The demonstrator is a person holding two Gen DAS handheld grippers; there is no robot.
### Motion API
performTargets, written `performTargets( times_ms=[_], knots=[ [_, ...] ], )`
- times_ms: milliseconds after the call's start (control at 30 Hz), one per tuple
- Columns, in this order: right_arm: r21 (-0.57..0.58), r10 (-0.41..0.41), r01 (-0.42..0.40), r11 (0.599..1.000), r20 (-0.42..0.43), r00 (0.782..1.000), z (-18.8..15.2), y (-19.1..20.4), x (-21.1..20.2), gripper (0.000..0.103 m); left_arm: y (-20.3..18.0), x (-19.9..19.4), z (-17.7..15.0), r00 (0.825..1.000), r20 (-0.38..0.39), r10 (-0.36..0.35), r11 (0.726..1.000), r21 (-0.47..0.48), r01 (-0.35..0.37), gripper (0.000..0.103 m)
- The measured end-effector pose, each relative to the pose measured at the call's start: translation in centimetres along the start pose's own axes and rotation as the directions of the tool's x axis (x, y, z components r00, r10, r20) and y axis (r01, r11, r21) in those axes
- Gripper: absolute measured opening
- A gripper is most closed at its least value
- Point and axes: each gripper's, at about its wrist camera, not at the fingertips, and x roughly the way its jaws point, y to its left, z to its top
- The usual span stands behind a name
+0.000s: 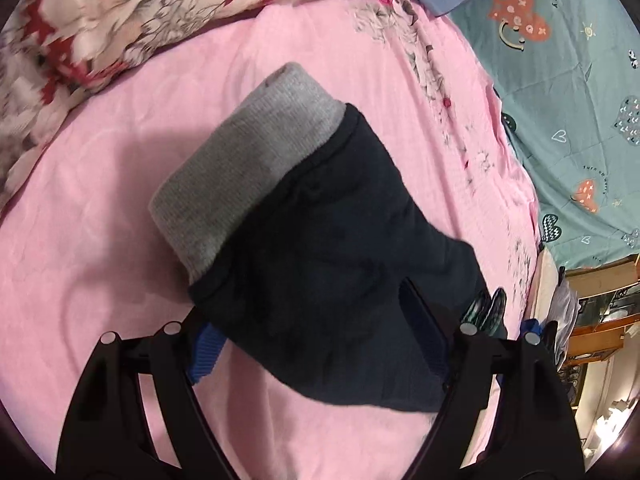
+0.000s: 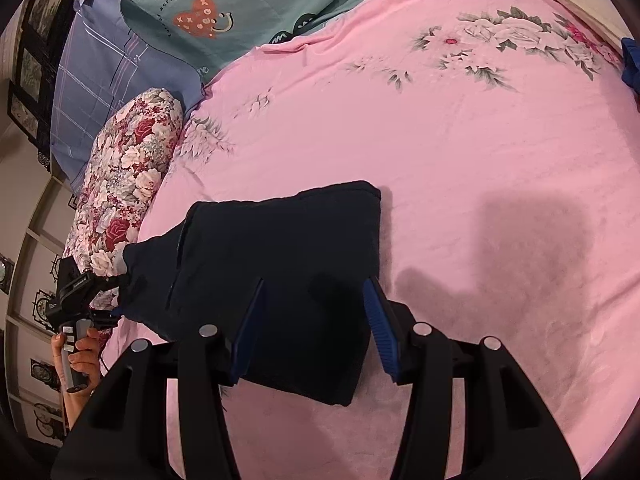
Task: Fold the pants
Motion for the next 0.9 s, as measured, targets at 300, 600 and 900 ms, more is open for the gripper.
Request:
performTargets(
  times_ms=[300,600,900],
  knots=[
    [-0.05,0.019,-0.018,0.999,0.015,1.0,-0.2,1.7,-0.1,0.052,-8.1,-4.3,-2.7,0.99,0.12,0.079,0.953,0.282,-0.111,0.022],
    [-0.008,0.044,-0.044,0.999,0.048,0.998,-0.6,0.3,-1.3,0.052,-23.8,-0.8,-11.3,0.999,-0.001,-0.039,0.737,0.675,0.03,0.025],
    [0.009,0.021,-0.021,1.0,0.051,0.998,-1.5,-1.2,-3.2,0.052,-25.1,6.9,-14.6,0.964,-0.265,-0.013,0.699,0.687,0.198,0.083]
  ],
)
